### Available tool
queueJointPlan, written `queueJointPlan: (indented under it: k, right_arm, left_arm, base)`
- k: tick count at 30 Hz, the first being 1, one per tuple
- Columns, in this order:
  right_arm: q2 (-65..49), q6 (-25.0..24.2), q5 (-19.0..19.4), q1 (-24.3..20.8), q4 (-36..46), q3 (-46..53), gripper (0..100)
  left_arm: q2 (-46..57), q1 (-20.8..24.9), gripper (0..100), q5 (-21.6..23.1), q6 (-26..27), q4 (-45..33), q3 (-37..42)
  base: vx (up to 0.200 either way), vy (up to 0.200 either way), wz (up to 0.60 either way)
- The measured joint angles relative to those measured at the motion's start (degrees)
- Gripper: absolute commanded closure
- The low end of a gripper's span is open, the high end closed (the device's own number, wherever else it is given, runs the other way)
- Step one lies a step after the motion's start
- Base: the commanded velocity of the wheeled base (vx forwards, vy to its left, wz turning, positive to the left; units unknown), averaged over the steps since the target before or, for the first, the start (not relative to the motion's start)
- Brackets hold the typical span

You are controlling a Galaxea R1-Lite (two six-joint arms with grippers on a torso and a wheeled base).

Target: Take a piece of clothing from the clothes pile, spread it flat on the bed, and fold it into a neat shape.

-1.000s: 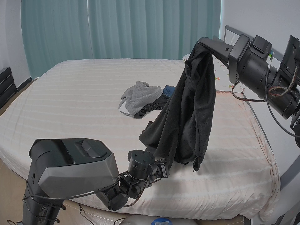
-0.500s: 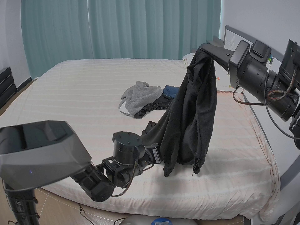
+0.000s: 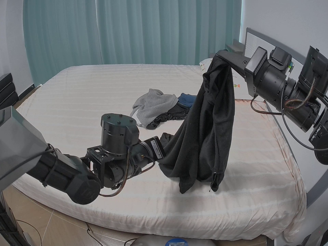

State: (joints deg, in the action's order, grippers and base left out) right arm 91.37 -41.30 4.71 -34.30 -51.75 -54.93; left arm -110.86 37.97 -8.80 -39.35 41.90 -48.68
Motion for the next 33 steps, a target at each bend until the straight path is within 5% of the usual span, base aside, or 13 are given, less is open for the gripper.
queueJointPlan:
  k: [9, 10, 18, 33]
  right_arm:
    - [0.46, 0.44, -0.15, 0.16, -0.44, -1.27, 100]
    - [0.39, 0.46, -0.15, 0.16, -0.45, -1.33, 100]
    - [-0.09, 0.5, 0.0, 0.44, -0.33, -1.9, 100]
    - [-0.72, 0.59, -0.15, -1.28, 0.32, -3.75, 100]
  left_arm:
    - [-2.56, 6.27, 100, 4.12, -2.58, 1.87, 3.1]
    - [-3.11, 6.6, 0, 4.1, -2.68, 2.63, 3.34]
    - [-7.44, 7.58, 0, 4.07, -2.85, 4.61, 4.91]
    - [-21.2, 8.08, 0, 3.94, -2.04, 19.63, 3.17]
  base:
    - [0.0, 0.0, 0.0]
    - [0.0, 0.0, 0.0]
    - [0.0, 0.0, 0.0]
    - [0.0, 0.0, 0.0]
